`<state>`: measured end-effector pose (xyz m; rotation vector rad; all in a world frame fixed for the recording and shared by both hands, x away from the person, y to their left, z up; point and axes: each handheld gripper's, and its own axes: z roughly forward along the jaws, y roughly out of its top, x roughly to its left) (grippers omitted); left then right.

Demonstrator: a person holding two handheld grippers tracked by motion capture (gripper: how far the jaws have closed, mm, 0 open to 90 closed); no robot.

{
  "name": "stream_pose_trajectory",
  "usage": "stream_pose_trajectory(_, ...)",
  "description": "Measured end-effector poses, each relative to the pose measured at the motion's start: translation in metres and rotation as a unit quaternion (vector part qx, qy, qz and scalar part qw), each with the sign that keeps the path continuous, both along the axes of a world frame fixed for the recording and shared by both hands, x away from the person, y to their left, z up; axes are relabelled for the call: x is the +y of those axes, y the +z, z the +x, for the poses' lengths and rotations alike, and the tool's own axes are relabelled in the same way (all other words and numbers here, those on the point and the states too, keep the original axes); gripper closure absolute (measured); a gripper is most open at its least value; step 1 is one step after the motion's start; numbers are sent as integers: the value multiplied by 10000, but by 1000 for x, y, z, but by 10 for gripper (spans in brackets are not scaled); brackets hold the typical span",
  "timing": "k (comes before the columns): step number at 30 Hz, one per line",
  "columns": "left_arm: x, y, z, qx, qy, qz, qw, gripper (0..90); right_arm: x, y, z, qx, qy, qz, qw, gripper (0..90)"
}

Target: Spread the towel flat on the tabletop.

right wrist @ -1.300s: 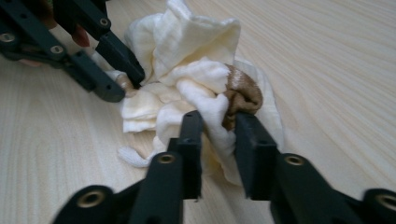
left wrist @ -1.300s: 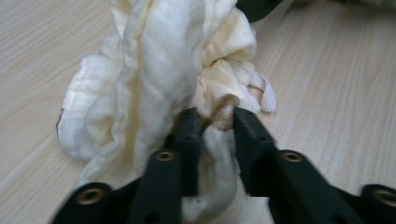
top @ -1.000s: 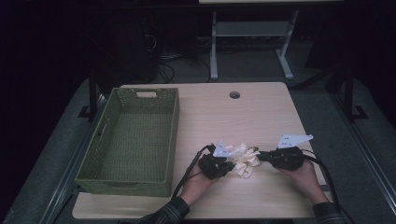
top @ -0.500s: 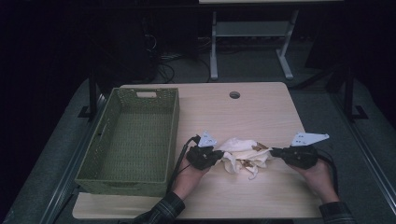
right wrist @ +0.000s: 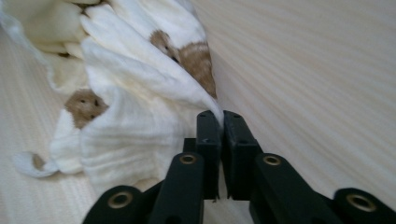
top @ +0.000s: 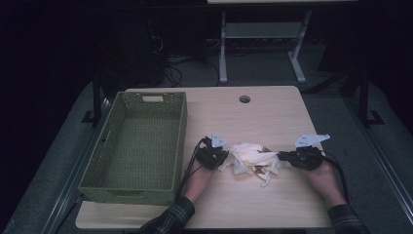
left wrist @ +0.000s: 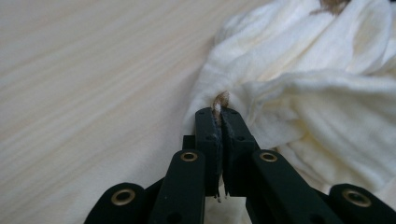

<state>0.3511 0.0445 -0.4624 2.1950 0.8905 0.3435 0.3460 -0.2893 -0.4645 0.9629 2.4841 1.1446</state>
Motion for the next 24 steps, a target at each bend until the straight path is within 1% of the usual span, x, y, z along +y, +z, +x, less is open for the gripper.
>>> stream_pose_trajectory(2, 1, -1, 0, 43, 34, -39, 10000, 829, 0, -5, 3, 107, -32, -31, 9999, 789)
stream_pose_trajectory(3, 2, 1, 0, 49, 39, -40, 10000, 797, -1, -5, 2, 78, -33, -36, 10000, 757)
stream_pose_trajectory(4, 3, 5, -1, 14, 88, -123, 9999, 761, -1, -4, 2, 49, -42, -15, 10000, 728)
stream_pose_trajectory(5, 4, 9, -3, -12, 119, -172, 9998, 731, -3, 0, 0, -26, -64, 85, 9999, 716)
stream_pose_trajectory(7, 6, 20, -8, -53, 129, -351, 9993, 682, -8, 10, -4, -126, -160, 286, 9994, 687)
stream_pose_trajectory(8, 7, 26, -11, -77, 102, -421, 9990, 655, -9, 15, -6, -126, -184, 378, 9990, 682)
stream_pose_trajectory(9, 7, 31, -15, -96, 55, -512, 9986, 645, -10, 19, -9, -209, -170, 406, 9988, 677)
stream_pose_trajectory(11, 5, 39, -24, -118, -68, -613, 9980, 626, -10, 25, -15, -260, -121, 447, 9986, 677)
stream_pose_trajectory(12, 3, 43, -30, -139, -193, -656, 9976, 621, -9, 27, -17, -271, -86, 468, 9985, 677)
stream_pose_trajectory(13, 0, 45, -34, -149, -316, -652, 9973, 620, -6, 30, -22, -283, -2, 525, 9982, 677)
stream_pose_trajectory(16, -12, 46, -45, -125, -640, -596, 9961, 612, 4, 32, -30, -250, 272, 616, 9974, 677)
stream_pose_trajectory(18, -20, 43, -50, -85, -733, -578, 9956, 603, 11, 30, -33, -198, 455, 623, 9968, 678)
stream_pose_trajectory(19, -25, 41, -51, -29, -782, -620, 9950, 603, 15, 29, -34, -162, 509, 612, 9967, 679)
stream_pose_trajectory(24, -37, 35, -55, 11, -990, -571, 9935, 603, 34, 21, -39, -56, 823, 529, 9952, 691)
